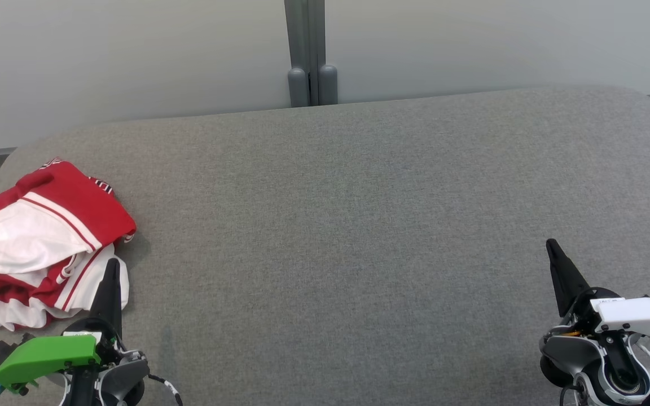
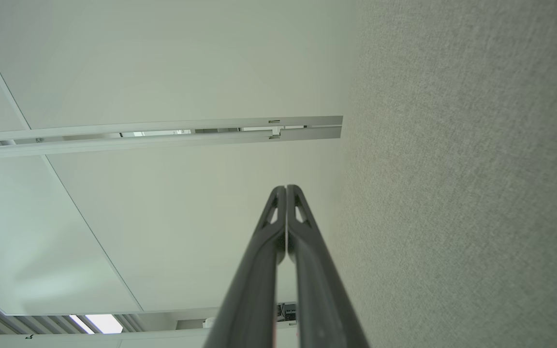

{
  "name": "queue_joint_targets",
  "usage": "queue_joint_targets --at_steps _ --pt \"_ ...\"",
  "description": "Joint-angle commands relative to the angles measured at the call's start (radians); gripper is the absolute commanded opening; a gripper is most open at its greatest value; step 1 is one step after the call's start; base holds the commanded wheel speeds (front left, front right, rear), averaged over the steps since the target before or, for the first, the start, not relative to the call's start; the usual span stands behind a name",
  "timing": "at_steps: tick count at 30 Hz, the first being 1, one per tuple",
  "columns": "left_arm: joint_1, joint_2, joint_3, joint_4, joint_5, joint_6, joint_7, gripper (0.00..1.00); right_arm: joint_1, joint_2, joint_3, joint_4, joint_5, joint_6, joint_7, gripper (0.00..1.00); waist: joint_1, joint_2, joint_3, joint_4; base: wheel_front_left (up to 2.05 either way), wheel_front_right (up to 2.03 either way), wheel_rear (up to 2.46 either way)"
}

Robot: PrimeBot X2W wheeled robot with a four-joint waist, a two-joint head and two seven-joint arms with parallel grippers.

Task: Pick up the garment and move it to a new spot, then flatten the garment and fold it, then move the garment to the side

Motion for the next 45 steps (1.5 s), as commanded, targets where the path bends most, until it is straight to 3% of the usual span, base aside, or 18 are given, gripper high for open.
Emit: queue_joint_targets --at_steps 1,45 --pt "-0.015 0.001 0.002 0.001 0.006 -0.006 0.002 0.00 -0.007 0.000 0.000 0.001 -0.003 0.000 0.002 0.00 0.0000 0.0000 0.000 0.000 0.00 0.00 0.00" --pt "-0.015 0.001 0.001 0.001 0.006 -0.006 0.002 0.00 -0.007 0.000 0.000 0.001 -0.003 0.000 0.002 0.00 0.0000 0.0000 0.000 0.000 0.00 0.00 0.00"
